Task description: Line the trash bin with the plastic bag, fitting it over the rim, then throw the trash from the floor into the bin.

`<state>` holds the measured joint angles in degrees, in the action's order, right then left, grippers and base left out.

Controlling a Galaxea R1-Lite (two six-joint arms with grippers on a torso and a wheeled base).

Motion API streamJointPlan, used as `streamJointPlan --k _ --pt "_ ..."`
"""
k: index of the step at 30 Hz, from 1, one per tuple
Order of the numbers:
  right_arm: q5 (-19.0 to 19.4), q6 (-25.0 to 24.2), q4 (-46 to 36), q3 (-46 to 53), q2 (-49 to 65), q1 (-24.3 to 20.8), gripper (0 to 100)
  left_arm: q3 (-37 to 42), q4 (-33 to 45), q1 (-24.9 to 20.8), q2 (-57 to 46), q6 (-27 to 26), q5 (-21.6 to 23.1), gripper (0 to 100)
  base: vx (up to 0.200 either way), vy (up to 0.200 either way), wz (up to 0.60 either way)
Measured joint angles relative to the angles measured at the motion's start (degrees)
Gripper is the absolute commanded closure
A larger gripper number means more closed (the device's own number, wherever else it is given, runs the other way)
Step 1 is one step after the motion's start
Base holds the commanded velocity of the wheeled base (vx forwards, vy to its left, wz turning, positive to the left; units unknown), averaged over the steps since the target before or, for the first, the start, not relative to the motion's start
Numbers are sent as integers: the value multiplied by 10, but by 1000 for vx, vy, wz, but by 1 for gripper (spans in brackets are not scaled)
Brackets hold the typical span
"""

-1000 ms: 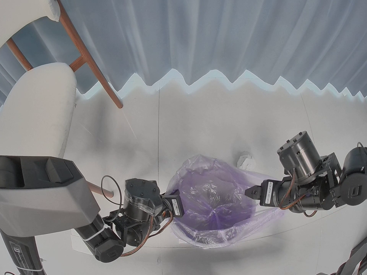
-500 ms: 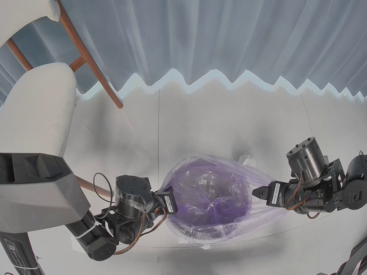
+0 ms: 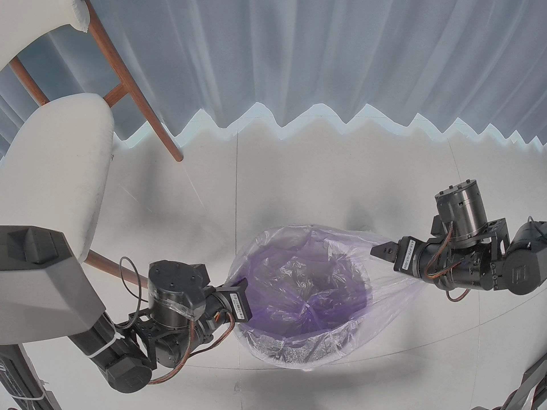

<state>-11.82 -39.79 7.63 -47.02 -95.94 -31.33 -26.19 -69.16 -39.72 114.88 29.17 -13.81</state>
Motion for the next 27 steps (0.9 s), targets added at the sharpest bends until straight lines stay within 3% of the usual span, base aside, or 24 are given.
streamJointPlan --k 6,19,24,27 --pt "46 15 24 4 16 44 0 46 -65 12 -15 0 1 100 0 0 0" --pt "74 25 73 7 22 80 0 91 -102 13 -14 0 0 100 0 0 0" --pt "109 24 75 12 28 87 0 93 -102 14 -14 0 0 100 0 0 0" --pt "159 25 75 22 38 89 0 93 -101 15 -14 0 -1 100 0 0 0"
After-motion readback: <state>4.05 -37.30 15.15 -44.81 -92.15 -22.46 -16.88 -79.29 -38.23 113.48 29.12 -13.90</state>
